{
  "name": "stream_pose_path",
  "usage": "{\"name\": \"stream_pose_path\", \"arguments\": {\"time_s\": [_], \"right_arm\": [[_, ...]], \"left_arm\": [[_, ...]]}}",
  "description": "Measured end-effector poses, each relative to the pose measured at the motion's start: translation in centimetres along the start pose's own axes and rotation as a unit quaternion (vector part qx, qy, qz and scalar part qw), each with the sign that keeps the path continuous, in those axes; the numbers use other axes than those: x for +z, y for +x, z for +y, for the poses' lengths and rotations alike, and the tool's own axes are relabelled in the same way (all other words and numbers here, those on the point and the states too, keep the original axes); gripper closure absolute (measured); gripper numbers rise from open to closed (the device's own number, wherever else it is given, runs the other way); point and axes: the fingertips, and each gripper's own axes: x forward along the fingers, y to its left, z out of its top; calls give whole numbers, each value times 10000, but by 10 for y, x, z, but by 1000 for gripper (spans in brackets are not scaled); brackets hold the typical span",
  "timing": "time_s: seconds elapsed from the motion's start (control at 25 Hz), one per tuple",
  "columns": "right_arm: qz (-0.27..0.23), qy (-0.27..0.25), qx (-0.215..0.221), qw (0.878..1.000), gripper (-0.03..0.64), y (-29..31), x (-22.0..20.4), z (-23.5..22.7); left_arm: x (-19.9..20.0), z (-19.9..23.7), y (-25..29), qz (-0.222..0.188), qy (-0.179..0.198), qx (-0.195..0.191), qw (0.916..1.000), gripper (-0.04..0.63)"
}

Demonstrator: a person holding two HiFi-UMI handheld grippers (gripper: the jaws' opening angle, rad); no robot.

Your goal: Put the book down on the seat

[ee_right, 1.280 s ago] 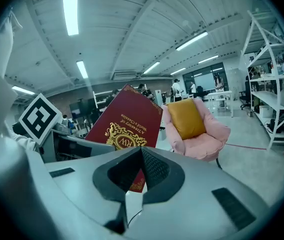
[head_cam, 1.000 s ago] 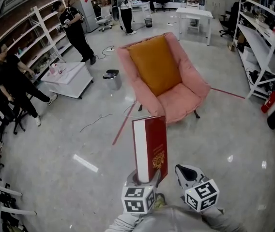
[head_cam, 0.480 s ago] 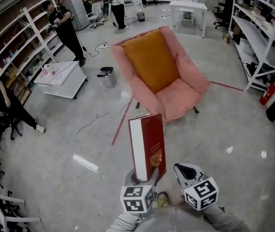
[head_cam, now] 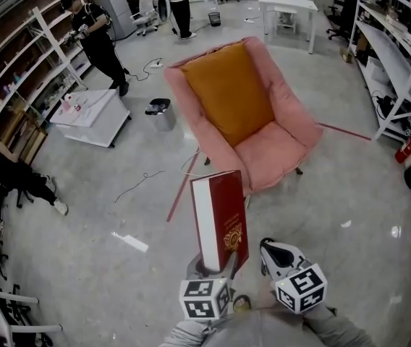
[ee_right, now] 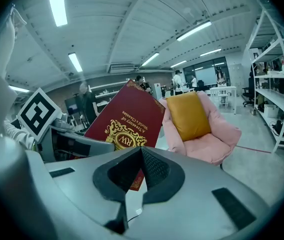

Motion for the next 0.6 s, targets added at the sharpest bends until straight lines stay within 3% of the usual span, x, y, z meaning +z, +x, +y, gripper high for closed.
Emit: {"name": "stream_pose_path", "arguments": {"time_s": [0.6], "right_arm": [[225, 24, -73, 9997, 612, 64, 68, -147]], "left_arm": [[84, -10, 120, 170, -141, 127, 9997, 337]]}}
